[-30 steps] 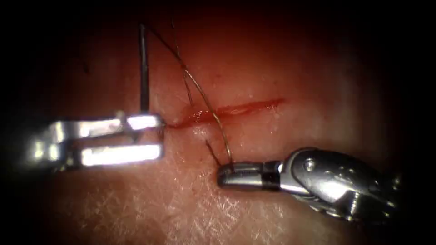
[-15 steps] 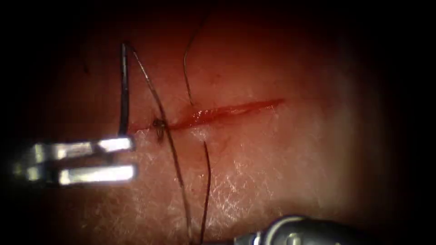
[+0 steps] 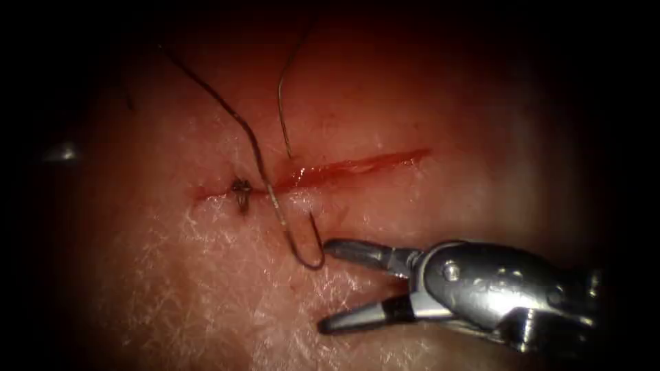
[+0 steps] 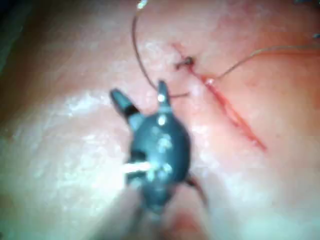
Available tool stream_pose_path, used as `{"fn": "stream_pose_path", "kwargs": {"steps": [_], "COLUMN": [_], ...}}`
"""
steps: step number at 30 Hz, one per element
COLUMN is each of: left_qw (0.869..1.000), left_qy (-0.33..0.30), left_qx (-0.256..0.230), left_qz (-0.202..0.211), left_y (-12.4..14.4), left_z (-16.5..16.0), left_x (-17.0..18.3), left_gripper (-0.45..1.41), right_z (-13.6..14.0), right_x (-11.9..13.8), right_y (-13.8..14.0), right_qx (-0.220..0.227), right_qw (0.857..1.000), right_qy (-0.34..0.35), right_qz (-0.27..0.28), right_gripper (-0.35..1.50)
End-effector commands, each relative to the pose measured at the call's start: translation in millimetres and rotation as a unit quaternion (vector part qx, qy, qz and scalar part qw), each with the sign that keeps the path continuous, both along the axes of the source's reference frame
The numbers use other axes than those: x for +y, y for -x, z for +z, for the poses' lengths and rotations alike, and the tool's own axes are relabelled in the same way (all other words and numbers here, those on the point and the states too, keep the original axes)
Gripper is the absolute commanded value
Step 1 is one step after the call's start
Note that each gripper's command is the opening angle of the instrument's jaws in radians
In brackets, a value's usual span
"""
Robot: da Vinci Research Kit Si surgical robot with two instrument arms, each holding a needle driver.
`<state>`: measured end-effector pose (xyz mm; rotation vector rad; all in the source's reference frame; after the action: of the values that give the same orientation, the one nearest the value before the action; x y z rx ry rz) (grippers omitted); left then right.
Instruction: Wound Closure
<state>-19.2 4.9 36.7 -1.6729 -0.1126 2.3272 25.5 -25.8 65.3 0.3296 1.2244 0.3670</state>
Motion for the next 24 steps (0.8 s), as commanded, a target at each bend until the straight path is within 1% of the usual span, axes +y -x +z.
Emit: {"fn": "stream_pose_path", "kwargs": {"steps": [1, 2, 3, 4, 5, 8, 10, 11, 12, 13, 14, 15, 20, 24], "left_qw": [1.0, 1.0, 1.0, 1.0, 1.0, 1.0, 1.0, 1.0, 1.0, 1.0, 1.0, 1.0, 1.0, 1.0], "left_qy": [0.001, 0.001, 0.001, 0.002, 0.002, 0.003, 0.004, 0.005, 0.006, 0.006, 0.006, 0.008, 0.015, 0.014], "left_qx": [0.0, 0.003, 0.003, 0.002, 0.001, 0.001, 0.001, 0.002, 0.001, 0.001, 0.001, 0.0, -0.001, -0.002], "left_qz": [0.0, -0.003, -0.003, -0.002, -0.001, -0.001, -0.002, -0.002, -0.001, -0.001, -0.001, 0.0, 0.002, 0.006], "left_y": [0.7, 0.9, 0.9, 1.2, 1.2, 1.2, 1.3, 1.4, 1.4, 1.4, 1.5, 1.6, 1.9, 2.4], "left_z": [0.9, 0.9, 0.9, 1.1, 1.2, 1.6, 1.8, 2.0, 2.2, 2.2, 2.4, 2.8, 4.3, 5.7], "left_x": [-0.3, -0.4, -0.4, -0.6, -0.6, -0.6, -0.7, -0.7, -0.8, -0.8, -0.8, -0.9, -1.2, -1.6], "left_gripper": [-0.45, -0.45, -0.45, -0.45, -0.45, -0.45, -0.45, -0.45, -0.45, -0.45, -0.45, -0.45, -0.45, -0.45], "right_z": [1.7, 2.8, 2.8, 4.0, 4.6, 4.8, 4.7, 4.6, 4.6, 4.6, 4.6, 4.6, 3.4, 0.9], "right_x": [-0.1, 0.0, 0.0, 0.0, -0.2, -0.2, -0.1, -0.1, -0.2, -0.2, -0.2, -0.3, -1.6, -3.2], "right_y": [-0.7, -1.2, -1.2, -2.1, -2.7, -3.5, -3.7, -3.7, -3.5, -3.5, -3.3, -2.8, -0.2, 1.7], "right_qx": [-0.007, -0.016, -0.016, -0.027, -0.02, -0.003, 0.007, 0.014, 0.026, 0.026, 0.032, 0.032, 0.028, 0.023], "right_qw": [1.0, 1.0, 1.0, 0.999, 0.999, 0.999, 0.998, 0.998, 0.999, 0.999, 0.999, 0.999, 0.999, 0.999], "right_qy": [0.003, 0.012, 0.012, 0.019, 0.02, 0.023, 0.026, 0.027, 0.027, 0.027, 0.029, 0.028, 0.025, 0.02], "right_qz": [0.008, 0.017, 0.017, 0.028, 0.031, 0.046, 0.054, 0.047, 0.03, 0.03, 0.024, 0.018, -0.002, -0.023], "right_gripper": [1.33, 1.35, 1.35, 1.38, 1.4, 1.38, 1.3, 1.08, 0.42, 0.42, -0.08, -0.35, -0.35, -0.35]}}
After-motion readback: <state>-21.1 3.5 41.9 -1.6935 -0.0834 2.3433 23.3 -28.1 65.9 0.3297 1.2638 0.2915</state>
